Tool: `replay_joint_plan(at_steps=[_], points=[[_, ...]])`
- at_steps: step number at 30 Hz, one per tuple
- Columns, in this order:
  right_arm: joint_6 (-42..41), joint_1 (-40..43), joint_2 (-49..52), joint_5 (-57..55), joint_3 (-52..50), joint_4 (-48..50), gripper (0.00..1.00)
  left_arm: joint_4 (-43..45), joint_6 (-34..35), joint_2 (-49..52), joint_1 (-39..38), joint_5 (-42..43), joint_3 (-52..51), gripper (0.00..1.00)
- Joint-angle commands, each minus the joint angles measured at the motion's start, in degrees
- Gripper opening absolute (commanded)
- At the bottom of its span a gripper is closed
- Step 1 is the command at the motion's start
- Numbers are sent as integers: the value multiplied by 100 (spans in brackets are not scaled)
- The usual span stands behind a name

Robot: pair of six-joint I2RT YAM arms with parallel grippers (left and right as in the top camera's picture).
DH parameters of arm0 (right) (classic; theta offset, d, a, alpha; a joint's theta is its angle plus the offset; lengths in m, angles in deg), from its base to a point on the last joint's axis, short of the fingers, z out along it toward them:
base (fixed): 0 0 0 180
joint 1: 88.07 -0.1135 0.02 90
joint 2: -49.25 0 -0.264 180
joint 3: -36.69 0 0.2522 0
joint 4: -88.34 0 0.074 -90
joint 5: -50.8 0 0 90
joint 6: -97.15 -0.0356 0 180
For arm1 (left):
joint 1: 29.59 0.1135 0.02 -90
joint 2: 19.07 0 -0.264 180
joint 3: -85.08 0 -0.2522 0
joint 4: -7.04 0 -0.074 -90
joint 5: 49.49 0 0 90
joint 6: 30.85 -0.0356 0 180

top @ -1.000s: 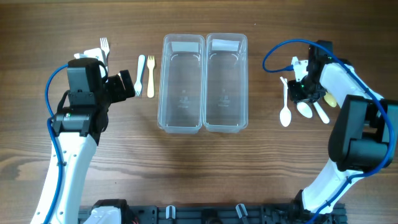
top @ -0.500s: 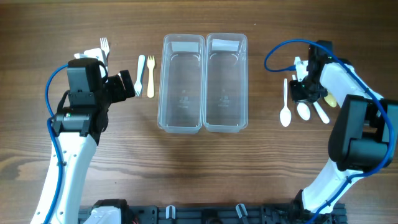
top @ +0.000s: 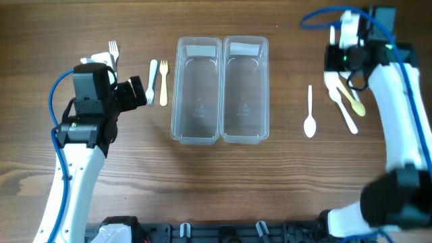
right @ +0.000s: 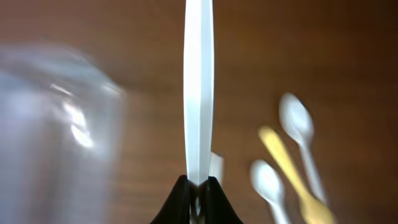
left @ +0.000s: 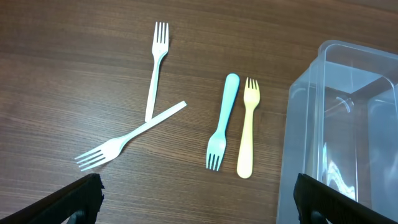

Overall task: Pack container
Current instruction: 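Carry the white spoon into the right container and release it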

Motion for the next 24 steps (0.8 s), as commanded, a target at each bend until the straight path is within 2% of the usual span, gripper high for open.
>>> replay_joint_plan(at_steps=[1,7,15,21,22,24], points=[[-1108,-437,-173,1010,28,24,4,0,-92,24,35,-76,111,100],[-2162,-1484,-2,697,-28,63,4,0,-92,24,35,-76,111,100],[-2411,-2592,949,-522,-31,90,4,0,-92,24,35,-76,111,100],[-2354,-2632,1486,-304,-31,186,4,0,-92,24,35,-76,111,100],[-2218,-2632,1486,-247,-28,225,6,0,-92,24,35,-76,111,100],[-1937,-2625,1421,-254,20,269,27,0,-92,24,35,-76,111,100]])
